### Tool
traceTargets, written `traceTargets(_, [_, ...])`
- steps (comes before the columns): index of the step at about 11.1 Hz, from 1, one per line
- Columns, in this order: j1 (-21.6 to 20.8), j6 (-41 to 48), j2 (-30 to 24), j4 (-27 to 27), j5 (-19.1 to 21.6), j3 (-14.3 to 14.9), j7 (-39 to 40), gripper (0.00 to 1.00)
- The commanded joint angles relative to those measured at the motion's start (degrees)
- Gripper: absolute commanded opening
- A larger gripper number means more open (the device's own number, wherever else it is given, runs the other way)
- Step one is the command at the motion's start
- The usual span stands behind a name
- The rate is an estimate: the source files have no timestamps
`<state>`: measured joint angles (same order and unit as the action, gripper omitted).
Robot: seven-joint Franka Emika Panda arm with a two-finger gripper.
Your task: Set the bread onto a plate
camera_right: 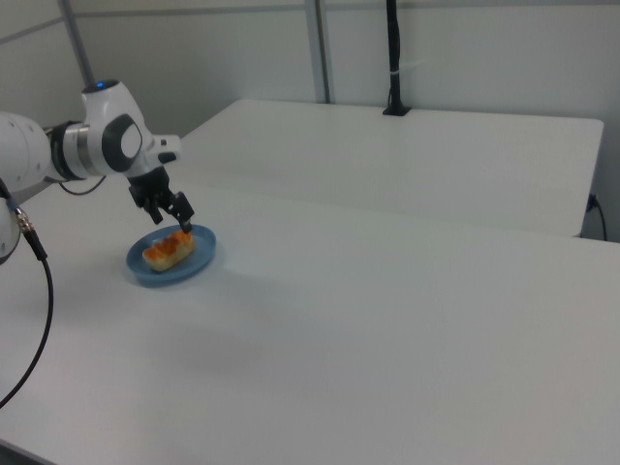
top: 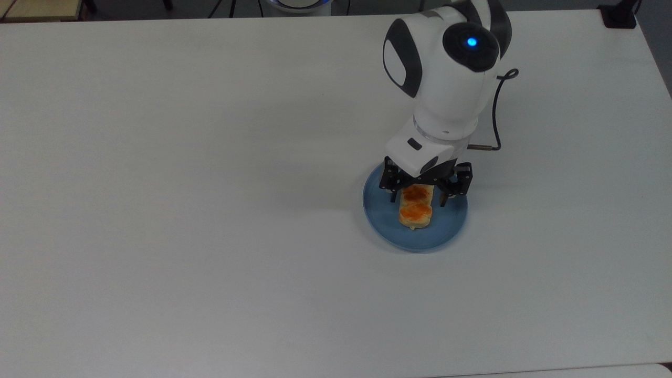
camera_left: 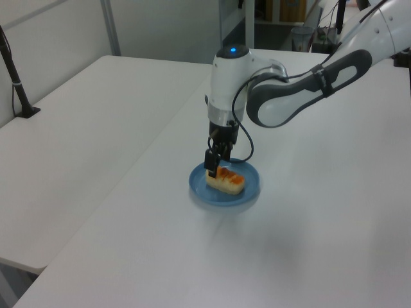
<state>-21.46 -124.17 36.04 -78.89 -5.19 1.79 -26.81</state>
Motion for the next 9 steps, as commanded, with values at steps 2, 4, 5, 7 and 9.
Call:
traceTargets(2, [2.90,16.10,-12.36,-2.92,-2.80,0.67,3.93,1.00])
traceTargets(4, [8.16,23.86,-21.31,-7.83,-2.46,0.49,15.85,1.00])
traceTargets(5, [11.06,26.24,-25.53,-9.77,-1.94,0.49,19.74,1.00])
traceTargets(7, [15.90,29.24,-31.18,-11.11,2.26,0.49,20.83,1.00])
traceTargets(9, [18.55,30.39,-32.52,-11.11,5.53,0.06,20.22,1.00])
